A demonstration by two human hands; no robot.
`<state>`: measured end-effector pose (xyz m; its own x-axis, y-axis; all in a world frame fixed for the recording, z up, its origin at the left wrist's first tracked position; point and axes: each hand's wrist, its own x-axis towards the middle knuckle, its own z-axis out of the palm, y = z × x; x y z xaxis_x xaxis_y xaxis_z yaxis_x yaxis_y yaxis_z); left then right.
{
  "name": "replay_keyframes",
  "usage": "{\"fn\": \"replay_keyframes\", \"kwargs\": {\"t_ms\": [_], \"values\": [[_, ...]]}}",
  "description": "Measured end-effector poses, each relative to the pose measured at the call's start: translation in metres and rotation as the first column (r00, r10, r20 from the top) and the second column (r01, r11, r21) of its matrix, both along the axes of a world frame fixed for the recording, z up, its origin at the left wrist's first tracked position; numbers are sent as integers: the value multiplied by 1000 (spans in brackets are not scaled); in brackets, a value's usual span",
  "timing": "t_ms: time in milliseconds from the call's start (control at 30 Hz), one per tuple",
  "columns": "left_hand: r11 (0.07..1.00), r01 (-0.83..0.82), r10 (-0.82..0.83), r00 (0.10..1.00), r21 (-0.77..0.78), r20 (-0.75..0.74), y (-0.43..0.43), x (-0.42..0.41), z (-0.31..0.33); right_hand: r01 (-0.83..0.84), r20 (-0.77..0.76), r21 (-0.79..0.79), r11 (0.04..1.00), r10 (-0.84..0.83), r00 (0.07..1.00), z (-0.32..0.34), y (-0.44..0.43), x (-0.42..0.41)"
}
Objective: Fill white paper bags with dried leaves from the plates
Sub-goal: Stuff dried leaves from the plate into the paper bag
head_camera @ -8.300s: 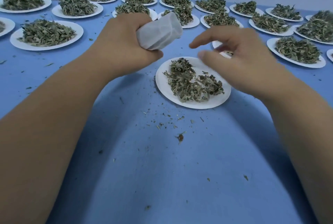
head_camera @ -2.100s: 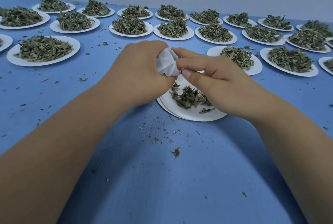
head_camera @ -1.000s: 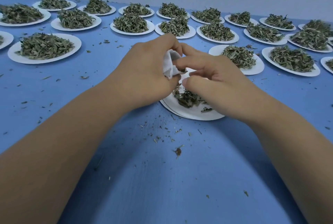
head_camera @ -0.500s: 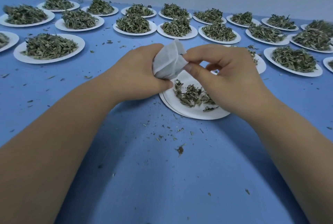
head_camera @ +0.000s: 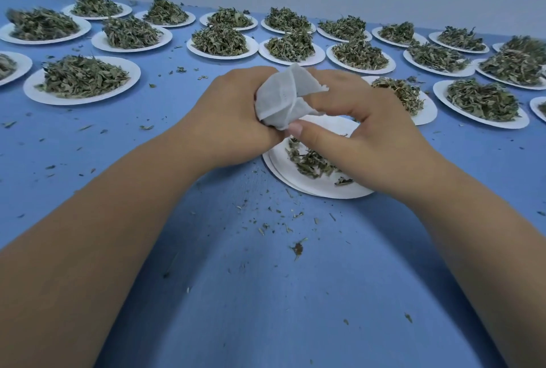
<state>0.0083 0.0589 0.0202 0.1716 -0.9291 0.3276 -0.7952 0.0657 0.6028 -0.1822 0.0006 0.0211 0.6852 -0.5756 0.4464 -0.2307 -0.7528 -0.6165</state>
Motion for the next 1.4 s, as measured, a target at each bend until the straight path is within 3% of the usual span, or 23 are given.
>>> {"fn": "replay_keyframes", "kwargs": {"t_ms": [167, 333, 533, 700, 767, 900, 933, 967, 1033, 1100, 1133, 1233, 1400], "values": [[999, -31, 32, 999, -27, 11, 0, 2, 1, 48, 148, -43, 998, -41, 988, 3, 0, -5], [1000, -1, 1, 997, -1, 76, 0, -8, -2, -83, -44, -39, 996, 82, 996, 2, 4, 2], [999, -22, 23, 999, -26, 33, 1, -3, -2, 71, 31, -20, 997, -71, 997, 8, 4, -2], [999, 10, -10, 1000, -47, 3, 3, -7, -3, -27, -227, 98, 995, 49, 973, 4, 8, 6], [999, 8, -8, 1000, -38, -1, 3, -6, -3, 17, -183, 93, 996, 0, 983, 3, 6, 3], [991, -62, 65, 998, -118, 15, 2, 3, 0, 139, 161, 14, 990, -140, 977, 9, -2, -9], [985, -98, 103, 994, -140, 27, 2, 7, 1, 153, 178, -8, 988, -149, 973, 10, -6, -12], [981, -130, 137, 990, -144, 42, 1, 11, 0, 154, 105, -37, 987, -150, 983, 11, -11, -16], [982, -153, 162, 984, -107, 74, -2, 15, -3, 102, -224, -117, 988, -126, 967, 9, -19, -19], [989, -137, 143, 982, -59, 120, -5, 14, -8, -2, -498, -113, 994, -55, 866, 1, -23, -18], [991, -127, 132, 980, -42, 149, -6, 12, -12, -33, -559, -62, 998, -8, 829, -2, -22, -16], [994, -105, 105, 971, -8, 213, -11, 6, -22, -106, -563, 7, 994, 91, 821, -11, -16, -5], [992, -127, 126, 978, -8, 167, -15, 6, -27, -75, -445, -124, 989, 12, 896, -16, -11, 5]]}}
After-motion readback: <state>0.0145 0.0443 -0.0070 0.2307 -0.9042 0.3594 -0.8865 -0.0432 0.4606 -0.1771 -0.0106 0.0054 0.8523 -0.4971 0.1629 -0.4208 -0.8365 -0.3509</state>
